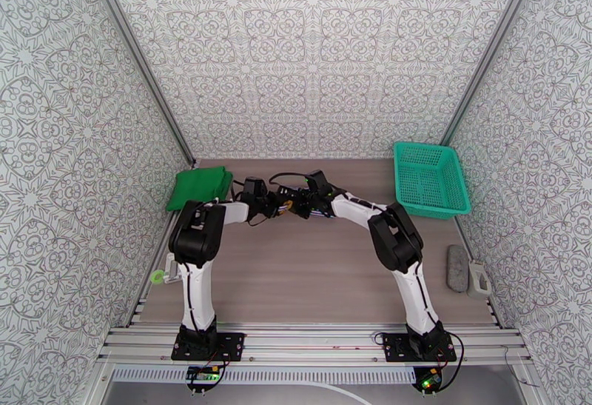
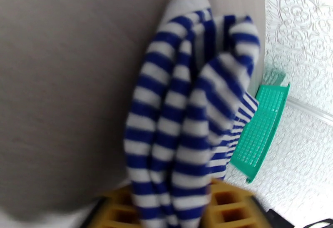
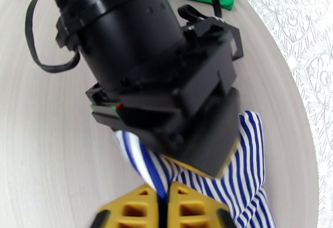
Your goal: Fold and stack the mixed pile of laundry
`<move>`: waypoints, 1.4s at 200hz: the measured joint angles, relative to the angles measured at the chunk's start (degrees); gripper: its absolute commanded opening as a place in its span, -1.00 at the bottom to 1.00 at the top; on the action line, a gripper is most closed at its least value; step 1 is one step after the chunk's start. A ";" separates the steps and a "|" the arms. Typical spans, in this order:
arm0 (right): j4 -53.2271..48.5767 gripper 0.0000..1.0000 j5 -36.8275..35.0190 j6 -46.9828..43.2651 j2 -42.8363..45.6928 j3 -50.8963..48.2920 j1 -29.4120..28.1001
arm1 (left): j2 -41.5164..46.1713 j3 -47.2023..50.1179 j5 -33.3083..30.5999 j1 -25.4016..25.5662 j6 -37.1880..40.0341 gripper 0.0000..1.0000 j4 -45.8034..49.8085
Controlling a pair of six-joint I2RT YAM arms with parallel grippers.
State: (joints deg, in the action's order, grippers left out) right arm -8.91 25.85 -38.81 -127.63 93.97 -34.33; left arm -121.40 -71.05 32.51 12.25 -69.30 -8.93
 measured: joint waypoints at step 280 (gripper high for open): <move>21.18 0.33 -10.40 22.91 31.91 -37.94 1.66 | 0.04 -45.64 -9.35 -33.99 74.14 -1.00 50.45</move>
State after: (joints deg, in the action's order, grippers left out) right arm 12.27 15.44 -15.90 -95.72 56.03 -32.67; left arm -121.36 -116.68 23.16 -21.74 4.84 41.52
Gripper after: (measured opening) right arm 0.664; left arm 0.106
